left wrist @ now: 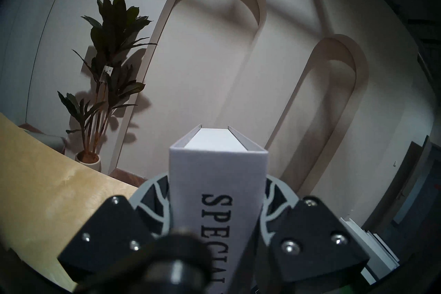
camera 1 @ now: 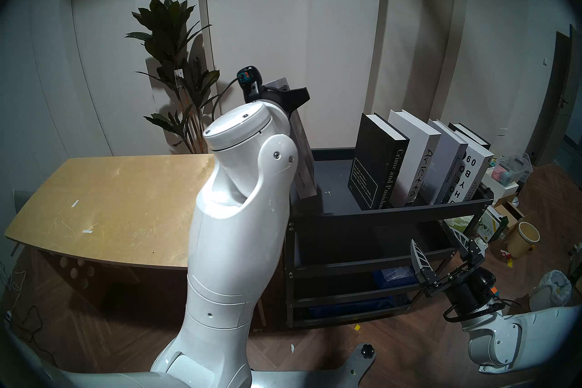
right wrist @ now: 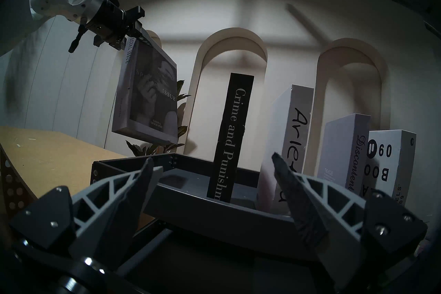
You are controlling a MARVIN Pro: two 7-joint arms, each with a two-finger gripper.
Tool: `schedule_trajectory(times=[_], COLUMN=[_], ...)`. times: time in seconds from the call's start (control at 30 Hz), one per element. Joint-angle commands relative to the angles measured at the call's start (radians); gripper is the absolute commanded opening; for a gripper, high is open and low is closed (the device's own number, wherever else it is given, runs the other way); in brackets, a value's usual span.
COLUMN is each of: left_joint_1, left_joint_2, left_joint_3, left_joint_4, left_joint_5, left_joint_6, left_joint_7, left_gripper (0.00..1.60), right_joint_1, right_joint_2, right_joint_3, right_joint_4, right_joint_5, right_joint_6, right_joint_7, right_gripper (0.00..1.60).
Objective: Move the books from the display table onto the shelf, standing them upright with spines facing out and tallest at one end
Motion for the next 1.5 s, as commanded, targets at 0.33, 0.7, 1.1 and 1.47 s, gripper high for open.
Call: schedule_trajectory(times=[0.33,0.7,1.1,1.47], left_joint_1=[-0.091,-0.101,-0.012,-0.096], left_joint_2=[-0.024,0.102,0.225,0.247], left_joint_3=[0.038,0.106,0.197,0.215], left_joint_4=[0.205,0.211,0.085,0.246], left_joint_5=[0.012,0.094,0.161,0.204], left_joint_6=[-0.263,-0.358,-0.374,-0.407], left_joint_7=[-0.002,-0.139,-0.227,-0.282], left_gripper=[0.0,0.0,0.0,0.0], right_joint_1=[-0.031,-0.04,-0.062,-0.086], right_joint_2=[-0.005,-0.008,-0.015,-0.025], right_joint_3=[0.043,0.053,0.078,0.107], right_joint_4=[-0.013,-0.012,-0.013,-0.013], right_joint_5=[-0.005,-0.004,-0.006,-0.006], right_joint_6=[-0.004,-0.004,-0.004,-0.004], right_joint_7=[-0.018,-0.011,-0.01,-0.002], right_gripper=[1.6,1.6,1.6,1.6])
